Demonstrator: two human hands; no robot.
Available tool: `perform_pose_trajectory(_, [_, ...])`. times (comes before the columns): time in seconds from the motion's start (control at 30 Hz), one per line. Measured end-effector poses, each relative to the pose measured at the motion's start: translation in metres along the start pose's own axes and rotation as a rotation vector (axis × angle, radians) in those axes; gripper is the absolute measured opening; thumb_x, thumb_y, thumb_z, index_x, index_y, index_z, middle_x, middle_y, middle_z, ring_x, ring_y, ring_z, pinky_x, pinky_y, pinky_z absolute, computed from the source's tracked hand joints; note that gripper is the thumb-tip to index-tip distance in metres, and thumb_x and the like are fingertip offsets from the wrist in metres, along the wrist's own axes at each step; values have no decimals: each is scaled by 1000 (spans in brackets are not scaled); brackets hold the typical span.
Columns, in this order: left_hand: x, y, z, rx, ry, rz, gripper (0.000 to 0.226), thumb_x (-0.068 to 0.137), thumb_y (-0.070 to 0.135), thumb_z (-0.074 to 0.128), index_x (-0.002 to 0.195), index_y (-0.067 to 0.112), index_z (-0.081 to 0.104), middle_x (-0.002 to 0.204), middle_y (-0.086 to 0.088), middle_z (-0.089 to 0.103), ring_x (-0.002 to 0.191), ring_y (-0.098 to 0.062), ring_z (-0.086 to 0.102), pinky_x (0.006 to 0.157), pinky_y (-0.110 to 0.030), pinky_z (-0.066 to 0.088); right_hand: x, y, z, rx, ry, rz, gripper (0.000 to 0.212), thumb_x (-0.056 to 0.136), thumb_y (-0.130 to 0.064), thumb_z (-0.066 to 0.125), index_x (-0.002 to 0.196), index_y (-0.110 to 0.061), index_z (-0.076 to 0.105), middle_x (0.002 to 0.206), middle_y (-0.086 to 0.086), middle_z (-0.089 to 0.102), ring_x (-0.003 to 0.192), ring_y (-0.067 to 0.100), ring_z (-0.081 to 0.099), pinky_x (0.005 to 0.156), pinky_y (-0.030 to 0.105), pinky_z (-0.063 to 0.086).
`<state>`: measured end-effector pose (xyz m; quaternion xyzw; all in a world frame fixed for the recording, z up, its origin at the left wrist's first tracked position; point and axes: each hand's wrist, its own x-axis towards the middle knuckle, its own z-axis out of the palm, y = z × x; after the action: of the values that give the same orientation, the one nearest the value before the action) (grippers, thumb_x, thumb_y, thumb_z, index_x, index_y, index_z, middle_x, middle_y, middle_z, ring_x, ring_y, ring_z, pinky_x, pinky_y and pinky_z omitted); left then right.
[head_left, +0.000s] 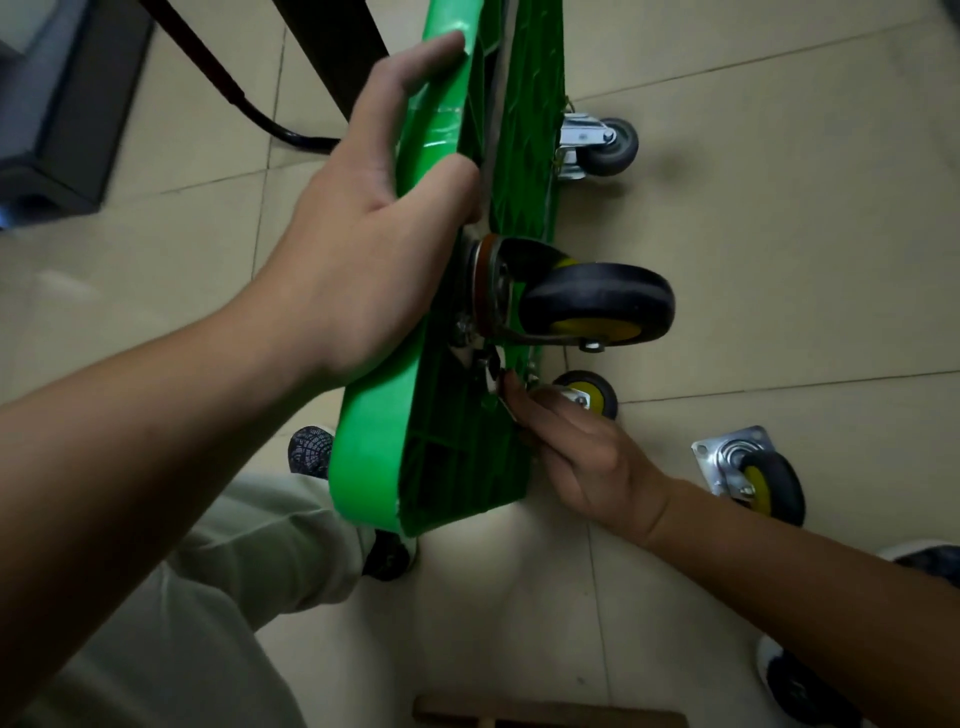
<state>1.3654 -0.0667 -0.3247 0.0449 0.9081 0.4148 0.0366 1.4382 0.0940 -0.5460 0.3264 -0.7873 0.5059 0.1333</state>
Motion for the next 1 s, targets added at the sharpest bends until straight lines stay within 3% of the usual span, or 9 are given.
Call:
perform_pose_trajectory(0.07, [0,1,1,2,2,-20,61,97,21,52,148,50,34,95,14,61,69,-4,62,59,-31,55,-3,-15,-7,69,-48,101,53,99,1,49,151,1,34,105,26,63,91,39,65,93,34,53])
perform_pose_trajectory(0.2, [-1,5,2,40,8,-42,59,96,29,52,145,57,34,93,19,60,67,-6,64,71,-44,59,-5,-56,-20,245,-124,407,62,102,-5,51,158,-24,30,115,24,63,101,36,64,90,46,54])
perform_pose_trajectory(0.3, [-5,10,1,42,-10,-51,58,96,33,48,145,59,30,102,22,56,81,-19,67,81,-51,58,6,-98,-28,467,-125,690,65,104,-6,50,156,-39,30,94,21,67,78,34,67,75,53,58])
perform_pose_trajectory(0.4, [-7,12,1,65,-5,-61,57,96,35,45,146,58,29,110,6,61,86,-23,65,87,-48,55,26,-136,-33,684,-45,884,59,104,0,49,157,-21,35,79,21,63,63,29,67,60,42,58])
perform_pose_trajectory(0.53, [-11,16,0,40,-4,-61,61,88,42,43,145,57,29,118,0,63,96,-29,65,93,-49,53,65,-162,-52,912,-4,1109,41,102,1,52,142,-4,48,66,12,66,58,29,69,55,36,59])
perform_pose_trajectory(0.63, [-12,17,-4,31,-29,-67,61,89,41,45,146,57,27,119,-2,62,98,-29,64,94,-49,52,77,-169,-62,936,-36,1103,36,102,2,52,137,3,50,66,12,64,57,28,69,53,33,58])
perform_pose_trajectory(0.8, [-9,15,-8,42,-77,-46,60,99,34,47,150,54,23,109,2,64,88,-23,65,87,-48,55,32,-160,-51,725,41,1027,61,102,1,52,153,-29,37,79,8,67,67,30,72,65,35,60])
perform_pose_trajectory(0.9, [-6,12,-8,56,-71,-29,61,97,35,47,149,56,23,111,-1,65,87,-24,66,86,-49,55,-3,-126,-57,308,-86,747,70,102,-3,53,156,-40,28,93,-9,66,82,19,72,81,29,58])
perform_pose_trajectory(1.0, [-4,10,-6,59,-77,-12,61,97,36,47,149,56,23,106,1,66,83,-25,67,81,-52,56,-8,-88,-60,-20,-188,373,67,100,1,55,159,-20,29,111,-11,58,98,8,61,93,23,50])
